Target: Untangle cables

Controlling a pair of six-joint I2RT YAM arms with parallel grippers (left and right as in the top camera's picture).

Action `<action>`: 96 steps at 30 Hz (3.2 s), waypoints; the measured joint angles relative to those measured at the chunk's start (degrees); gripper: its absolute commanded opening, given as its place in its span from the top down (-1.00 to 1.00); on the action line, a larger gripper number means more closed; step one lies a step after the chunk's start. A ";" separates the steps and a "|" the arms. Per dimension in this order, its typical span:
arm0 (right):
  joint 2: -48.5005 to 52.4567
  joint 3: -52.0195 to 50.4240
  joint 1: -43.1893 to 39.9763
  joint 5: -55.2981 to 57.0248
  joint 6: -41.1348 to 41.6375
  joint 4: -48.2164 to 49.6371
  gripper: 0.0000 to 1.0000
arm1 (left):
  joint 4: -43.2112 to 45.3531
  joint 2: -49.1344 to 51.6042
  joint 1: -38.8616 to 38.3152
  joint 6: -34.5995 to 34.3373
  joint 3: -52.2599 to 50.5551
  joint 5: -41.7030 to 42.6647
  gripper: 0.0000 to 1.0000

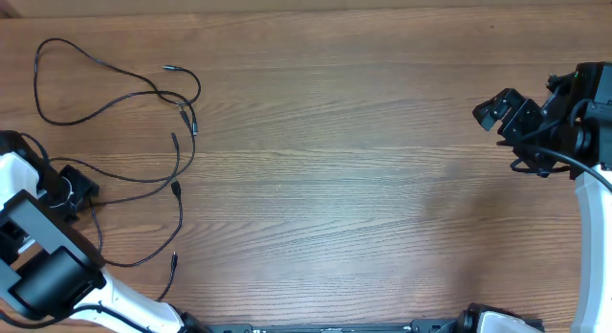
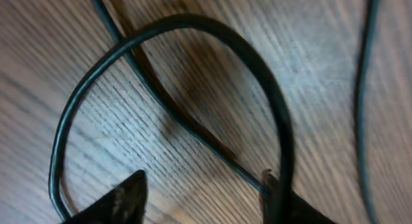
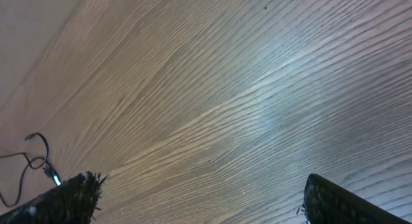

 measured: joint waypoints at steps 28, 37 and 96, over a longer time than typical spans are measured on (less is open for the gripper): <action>0.00 0.00 -0.02 0.02 0.02 -0.02 -0.99 | -4.48 1.51 6.21 -6.64 12.55 -21.09 0.87; 0.00 0.00 -0.02 0.00 0.00 0.00 -1.00 | 1.88 1.51 9.20 -4.50 12.57 -15.76 -0.11; 0.00 0.00 -0.02 0.00 0.00 0.00 -1.00 | -24.85 15.63 -5.68 -15.45 25.09 -15.87 0.91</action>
